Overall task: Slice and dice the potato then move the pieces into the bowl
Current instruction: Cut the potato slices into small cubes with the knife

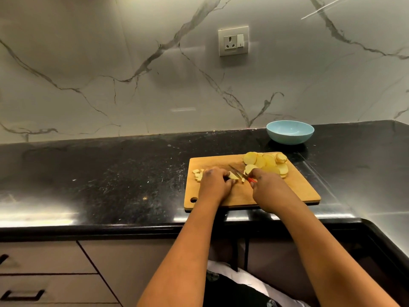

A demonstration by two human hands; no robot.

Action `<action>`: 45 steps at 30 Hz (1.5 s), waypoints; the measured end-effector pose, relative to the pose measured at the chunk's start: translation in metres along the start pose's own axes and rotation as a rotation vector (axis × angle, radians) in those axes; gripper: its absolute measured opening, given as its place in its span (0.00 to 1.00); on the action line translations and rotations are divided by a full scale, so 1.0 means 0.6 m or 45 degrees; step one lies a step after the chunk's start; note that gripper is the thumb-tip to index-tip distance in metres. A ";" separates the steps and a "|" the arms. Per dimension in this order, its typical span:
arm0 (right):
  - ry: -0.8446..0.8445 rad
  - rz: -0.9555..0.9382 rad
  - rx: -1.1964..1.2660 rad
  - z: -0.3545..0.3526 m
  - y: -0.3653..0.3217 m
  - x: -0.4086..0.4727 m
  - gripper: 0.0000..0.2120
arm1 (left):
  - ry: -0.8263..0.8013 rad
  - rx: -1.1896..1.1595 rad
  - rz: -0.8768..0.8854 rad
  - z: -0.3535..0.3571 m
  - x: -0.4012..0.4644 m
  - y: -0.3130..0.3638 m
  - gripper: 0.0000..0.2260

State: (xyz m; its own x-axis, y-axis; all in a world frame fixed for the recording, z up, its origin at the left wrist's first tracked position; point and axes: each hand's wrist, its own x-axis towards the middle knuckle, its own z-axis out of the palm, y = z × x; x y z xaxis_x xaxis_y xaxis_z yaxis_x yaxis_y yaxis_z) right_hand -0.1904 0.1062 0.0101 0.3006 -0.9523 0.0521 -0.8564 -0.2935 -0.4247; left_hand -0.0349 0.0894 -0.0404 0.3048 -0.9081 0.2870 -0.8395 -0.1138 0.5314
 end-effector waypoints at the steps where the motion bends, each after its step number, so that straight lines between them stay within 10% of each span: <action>1: 0.005 0.012 -0.002 -0.001 -0.001 0.001 0.16 | 0.008 -0.042 -0.011 -0.002 0.002 -0.002 0.14; 26: 0.152 -0.051 -0.154 0.034 -0.046 -0.011 0.10 | 0.063 0.063 0.131 0.003 -0.011 0.001 0.10; 39: -0.159 0.073 -0.328 -0.055 0.003 -0.042 0.14 | 0.054 0.007 0.132 -0.005 -0.018 0.004 0.11; 45: 0.003 0.071 0.227 -0.092 0.048 -0.032 0.08 | 0.088 0.021 0.164 -0.005 -0.025 0.007 0.11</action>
State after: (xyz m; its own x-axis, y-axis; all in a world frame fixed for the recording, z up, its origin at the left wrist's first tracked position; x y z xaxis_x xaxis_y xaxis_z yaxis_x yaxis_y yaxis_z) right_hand -0.2438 0.1113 0.0467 0.2535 -0.9670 0.0264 -0.7835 -0.2212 -0.5807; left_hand -0.0418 0.1038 -0.0399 0.2239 -0.8857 0.4066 -0.8806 -0.0051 0.4738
